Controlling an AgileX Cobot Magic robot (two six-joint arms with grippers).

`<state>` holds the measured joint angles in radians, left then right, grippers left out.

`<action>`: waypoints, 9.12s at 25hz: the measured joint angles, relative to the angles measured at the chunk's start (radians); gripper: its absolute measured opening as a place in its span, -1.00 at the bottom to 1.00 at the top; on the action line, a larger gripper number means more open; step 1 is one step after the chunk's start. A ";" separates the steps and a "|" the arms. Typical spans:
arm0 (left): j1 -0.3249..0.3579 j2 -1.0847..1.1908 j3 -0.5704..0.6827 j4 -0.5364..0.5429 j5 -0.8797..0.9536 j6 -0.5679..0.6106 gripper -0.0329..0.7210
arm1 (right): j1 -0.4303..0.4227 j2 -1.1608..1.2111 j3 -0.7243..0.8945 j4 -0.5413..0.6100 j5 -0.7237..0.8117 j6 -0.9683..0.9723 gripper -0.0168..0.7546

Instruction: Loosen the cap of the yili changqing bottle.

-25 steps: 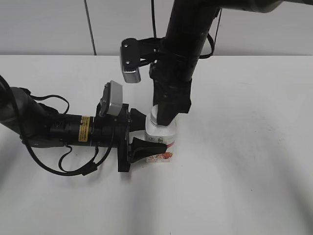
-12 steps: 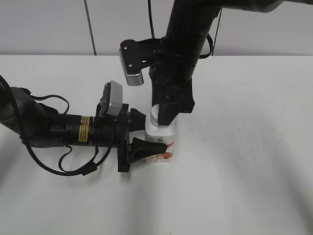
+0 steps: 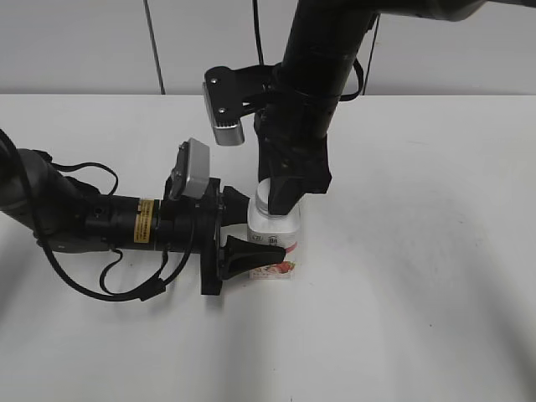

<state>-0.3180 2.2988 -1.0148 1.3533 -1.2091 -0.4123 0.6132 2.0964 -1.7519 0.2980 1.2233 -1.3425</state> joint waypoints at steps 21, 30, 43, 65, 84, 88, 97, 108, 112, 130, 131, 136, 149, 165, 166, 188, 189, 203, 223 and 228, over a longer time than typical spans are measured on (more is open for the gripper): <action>0.000 0.000 0.000 0.013 0.000 -0.003 0.26 | 0.001 -0.015 0.001 -0.008 0.001 -0.190 0.05; 0.000 0.000 0.000 0.023 -0.003 -0.003 0.26 | 0.001 -0.078 0.001 0.008 0.000 -0.144 0.05; 0.000 0.000 0.000 0.024 -0.003 -0.003 0.26 | 0.000 -0.128 0.001 -0.070 0.000 0.541 0.05; 0.000 0.000 0.000 0.027 -0.003 -0.006 0.26 | -0.373 -0.140 0.312 -0.058 -0.189 1.067 0.05; 0.000 0.000 0.000 0.027 -0.003 -0.010 0.26 | -0.494 -0.149 0.648 -0.076 -0.639 1.205 0.05; 0.000 0.000 0.000 0.027 -0.003 -0.010 0.26 | -0.517 -0.149 0.673 -0.080 -0.651 1.222 0.05; 0.000 0.000 0.000 0.027 -0.003 -0.012 0.26 | -0.523 -0.149 0.678 -0.083 -0.656 1.224 0.05; -0.001 0.000 0.000 0.019 -0.003 -0.013 0.26 | -0.523 -0.149 0.678 -0.083 -0.632 1.267 0.56; -0.001 0.000 0.000 0.019 -0.003 -0.013 0.26 | -0.523 -0.154 0.667 -0.080 -0.600 1.274 0.50; -0.002 -0.016 0.000 0.055 -0.002 -0.013 0.71 | -0.523 -0.326 0.659 -0.069 -0.563 1.277 0.48; -0.002 -0.026 0.001 0.060 -0.002 -0.013 0.71 | -0.523 -0.337 0.658 -0.069 -0.561 1.277 0.48; -0.002 -0.061 0.001 0.062 -0.002 -0.013 0.70 | -0.523 -0.379 0.657 -0.069 -0.557 1.277 0.48; -0.002 -0.151 0.001 0.100 -0.002 -0.068 0.65 | -0.523 -0.447 0.637 -0.057 -0.487 1.275 0.48; -0.002 -0.273 0.001 0.193 0.001 -0.191 0.65 | -0.523 -0.457 0.534 -0.055 -0.354 1.265 0.48; -0.002 -0.288 0.001 0.193 0.001 -0.219 0.65 | -0.523 -0.458 0.534 -0.055 -0.352 1.265 0.48; 0.005 -0.776 0.002 0.475 0.972 -1.011 0.64 | -0.523 -0.475 0.297 -0.032 -0.115 1.264 0.48; 0.014 -0.774 0.002 0.475 1.050 -1.028 0.64 | -0.523 -0.475 0.295 -0.032 -0.098 1.264 0.48; 0.072 -0.693 -0.032 -0.528 1.725 -0.306 0.64 | -0.523 -0.476 0.290 -0.032 -0.012 1.260 0.48; 0.185 -0.590 -0.441 -1.321 2.424 0.276 0.64 | -0.523 -0.477 0.287 -0.075 -0.009 1.335 0.48; 0.185 -0.593 -0.441 -1.331 2.425 0.279 0.64 | -0.523 -0.478 0.287 -0.102 -0.008 1.359 0.48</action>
<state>-0.1331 1.7054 -1.4559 0.0224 1.2163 -0.1335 0.0902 1.6185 -1.4653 0.1961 1.2153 0.0161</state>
